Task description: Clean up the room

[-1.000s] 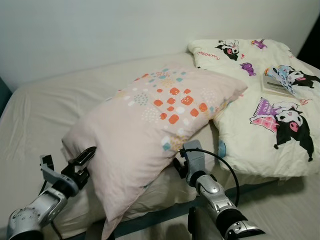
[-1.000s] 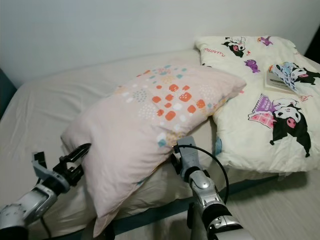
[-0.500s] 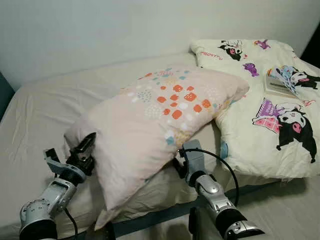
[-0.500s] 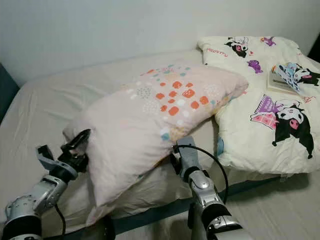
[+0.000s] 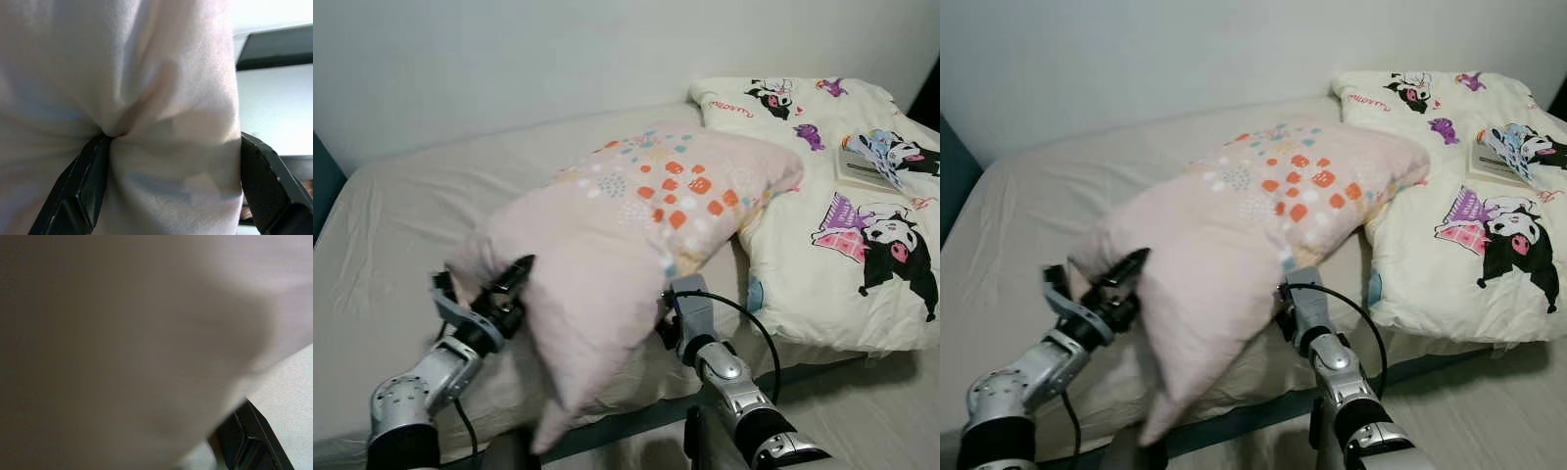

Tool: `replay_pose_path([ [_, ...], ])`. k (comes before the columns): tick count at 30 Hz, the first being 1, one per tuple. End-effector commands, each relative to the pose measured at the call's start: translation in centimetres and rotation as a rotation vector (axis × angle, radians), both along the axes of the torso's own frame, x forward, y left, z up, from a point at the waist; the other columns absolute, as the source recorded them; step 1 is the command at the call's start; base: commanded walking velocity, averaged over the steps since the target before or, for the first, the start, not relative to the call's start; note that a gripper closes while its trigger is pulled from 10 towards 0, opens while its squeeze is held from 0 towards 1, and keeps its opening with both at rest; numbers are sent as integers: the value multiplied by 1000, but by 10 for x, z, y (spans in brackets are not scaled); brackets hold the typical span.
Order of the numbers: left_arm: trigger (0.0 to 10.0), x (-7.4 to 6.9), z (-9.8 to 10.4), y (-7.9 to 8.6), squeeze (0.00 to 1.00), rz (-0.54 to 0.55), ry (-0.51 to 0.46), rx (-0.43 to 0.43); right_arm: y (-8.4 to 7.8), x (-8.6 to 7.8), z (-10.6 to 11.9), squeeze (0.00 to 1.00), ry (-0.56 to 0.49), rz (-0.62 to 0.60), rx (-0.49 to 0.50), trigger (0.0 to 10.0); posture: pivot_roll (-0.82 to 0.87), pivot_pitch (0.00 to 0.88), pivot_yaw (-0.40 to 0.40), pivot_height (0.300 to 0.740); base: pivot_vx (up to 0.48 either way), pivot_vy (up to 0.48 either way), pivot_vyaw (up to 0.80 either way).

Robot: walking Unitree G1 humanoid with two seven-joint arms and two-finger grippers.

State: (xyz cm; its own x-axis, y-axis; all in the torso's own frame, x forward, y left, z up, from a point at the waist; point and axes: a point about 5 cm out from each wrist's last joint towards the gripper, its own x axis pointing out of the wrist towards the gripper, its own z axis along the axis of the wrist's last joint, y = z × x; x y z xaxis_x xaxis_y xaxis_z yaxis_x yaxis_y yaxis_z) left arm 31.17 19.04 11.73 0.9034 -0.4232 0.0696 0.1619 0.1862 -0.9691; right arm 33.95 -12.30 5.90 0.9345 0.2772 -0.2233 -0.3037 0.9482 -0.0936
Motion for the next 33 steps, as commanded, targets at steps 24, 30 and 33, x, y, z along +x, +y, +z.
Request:
replay_pose_path([
  [24, 10000, 13, -20, -48, 0, 0, 210, 227, 6, -6, -10, 0, 47, 10, -11, 10000, 21, 151, 30, 542, 0, 0, 0],
  [30, 10000, 23, -8, -60, 0, 37, 190, 133, 7, -5, -9, 0, 47, 11, -10, 10000, 21, 150, 30, 542, 0, 0, 0],
  [33, 10000, 26, -1, -64, 0, 40, 171, 44, 7, -5, -9, 0, 47, 12, -11, 10000, 20, 149, 30, 542, 0, 0, 0],
])
